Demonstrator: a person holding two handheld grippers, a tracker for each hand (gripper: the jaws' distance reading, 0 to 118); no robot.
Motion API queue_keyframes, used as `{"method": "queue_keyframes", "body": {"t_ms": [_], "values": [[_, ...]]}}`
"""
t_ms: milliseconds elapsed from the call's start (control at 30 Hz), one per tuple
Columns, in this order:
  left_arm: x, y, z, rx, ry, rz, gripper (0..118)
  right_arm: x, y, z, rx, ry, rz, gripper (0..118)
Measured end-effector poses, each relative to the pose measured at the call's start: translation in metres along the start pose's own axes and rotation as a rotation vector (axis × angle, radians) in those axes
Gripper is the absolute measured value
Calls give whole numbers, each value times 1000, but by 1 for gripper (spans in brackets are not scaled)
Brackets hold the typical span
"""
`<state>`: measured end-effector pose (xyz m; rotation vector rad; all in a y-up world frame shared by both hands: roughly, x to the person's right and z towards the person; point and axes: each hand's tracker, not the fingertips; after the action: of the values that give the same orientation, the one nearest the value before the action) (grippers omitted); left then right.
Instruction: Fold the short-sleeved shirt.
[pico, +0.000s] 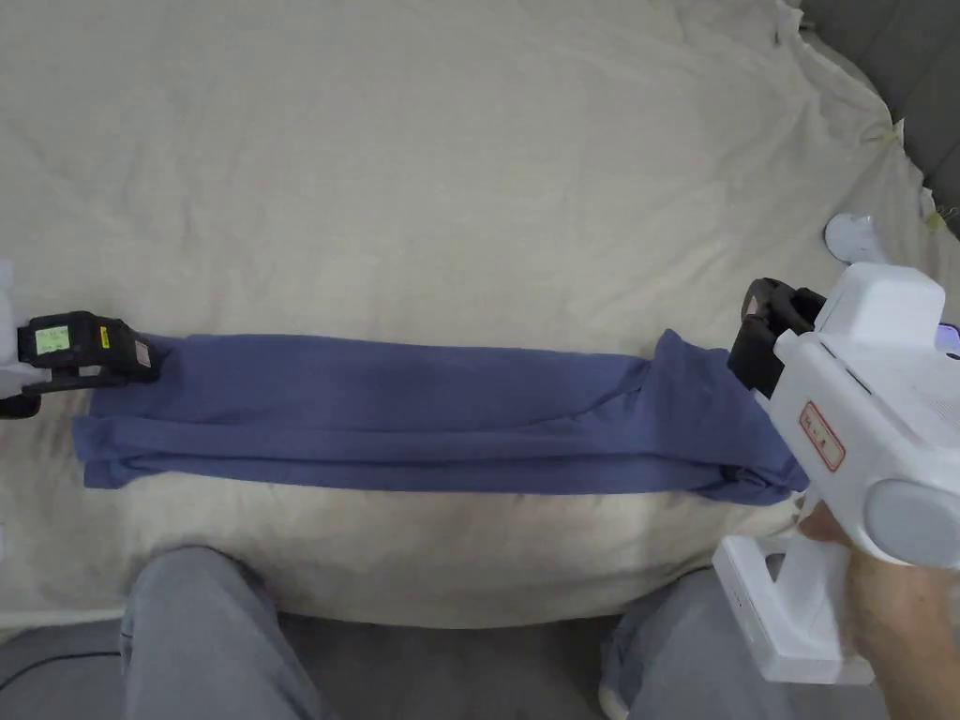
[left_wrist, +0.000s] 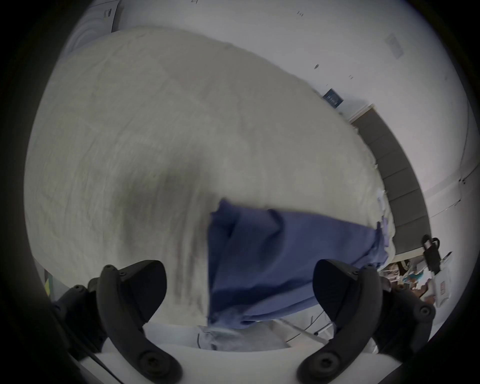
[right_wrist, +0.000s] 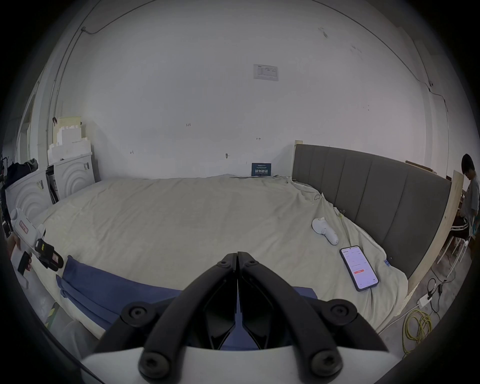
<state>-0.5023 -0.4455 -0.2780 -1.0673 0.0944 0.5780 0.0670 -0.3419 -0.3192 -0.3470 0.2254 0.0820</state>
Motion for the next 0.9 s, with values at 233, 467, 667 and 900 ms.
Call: {"method": "queue_keyframes", "body": {"t_ms": [233, 467, 667, 900], "values": [[16, -15, -17, 22, 52, -8, 90, 3, -11, -11, -58, -4, 8, 0], [63, -34, -24, -3, 273, -210, 44, 5, -16, -14, -77, 7, 1, 0], [86, -36, -26, -19, 244, -142, 1, 8, -15, -13, -70, 22, -4, 0], [94, -29, 13, 79, 252, -55, 0, 15, -11, -7, -50, 26, -8, 0]]}}
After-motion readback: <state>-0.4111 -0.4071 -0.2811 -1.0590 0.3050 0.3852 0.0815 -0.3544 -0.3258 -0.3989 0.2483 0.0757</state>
